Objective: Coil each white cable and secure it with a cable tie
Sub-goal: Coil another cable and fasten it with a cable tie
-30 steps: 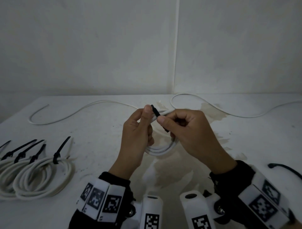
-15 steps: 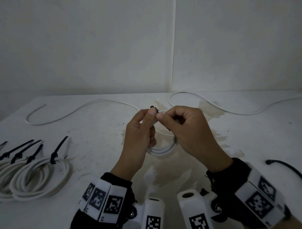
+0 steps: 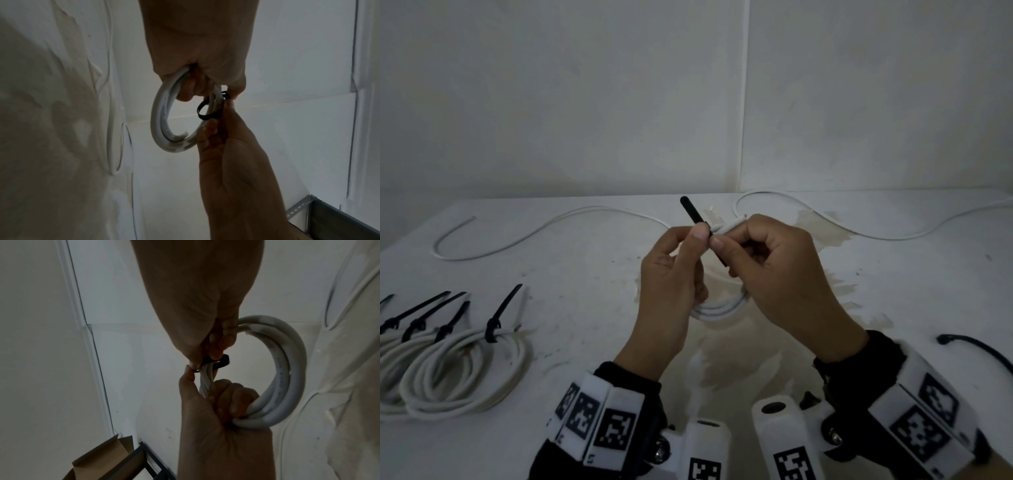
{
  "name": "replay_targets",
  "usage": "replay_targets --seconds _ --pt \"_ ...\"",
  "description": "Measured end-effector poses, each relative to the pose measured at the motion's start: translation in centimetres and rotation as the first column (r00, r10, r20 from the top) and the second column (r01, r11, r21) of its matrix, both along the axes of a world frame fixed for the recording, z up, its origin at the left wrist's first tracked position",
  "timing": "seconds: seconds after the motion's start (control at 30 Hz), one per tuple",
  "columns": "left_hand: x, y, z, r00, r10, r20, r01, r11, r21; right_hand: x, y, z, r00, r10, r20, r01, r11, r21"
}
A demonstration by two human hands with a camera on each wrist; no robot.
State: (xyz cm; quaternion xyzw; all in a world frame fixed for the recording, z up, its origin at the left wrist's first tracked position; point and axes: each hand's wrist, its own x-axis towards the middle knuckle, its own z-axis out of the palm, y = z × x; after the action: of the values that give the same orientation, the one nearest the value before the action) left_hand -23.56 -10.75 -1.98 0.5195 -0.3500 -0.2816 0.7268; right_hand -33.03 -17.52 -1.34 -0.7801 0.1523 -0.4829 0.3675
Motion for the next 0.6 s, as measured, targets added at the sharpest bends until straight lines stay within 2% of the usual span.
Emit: replay_targets --seconds 0.1,0.2,0.3,0.4,0.6 --pt "0.6 0.2 0.3 0.999 0.013 0.036 -0.014 0.999 0.039 -0.5 -0.1 0.4 0.999 0.026 -0.019 -0.025 0.999 0.037" --pt "1.4 0.5 0.6 0.998 0.018 0.066 -0.021 0.999 0.041 -1.4 -1.0 1.3 0.999 -0.023 0.038 0.018 0.990 0.139" --pt "1.0 0.6 0.8 0.983 -0.014 0.183 0.001 0.997 0.072 -1.6 -1.5 1.7 0.998 0.019 0.052 -0.031 0.973 0.228" --pt "0.2 0.7 0.9 0.949 -0.085 0.305 0.059 0.994 0.093 -1.2 -1.4 1.5 0.992 0.109 -0.057 -0.096 0.977 0.192" --pt "-0.4 0.8 1.0 0.956 -0.100 0.276 0.078 0.993 0.090 -1.7 -1.5 2.1 0.980 0.166 -0.109 -0.151 0.979 0.134"
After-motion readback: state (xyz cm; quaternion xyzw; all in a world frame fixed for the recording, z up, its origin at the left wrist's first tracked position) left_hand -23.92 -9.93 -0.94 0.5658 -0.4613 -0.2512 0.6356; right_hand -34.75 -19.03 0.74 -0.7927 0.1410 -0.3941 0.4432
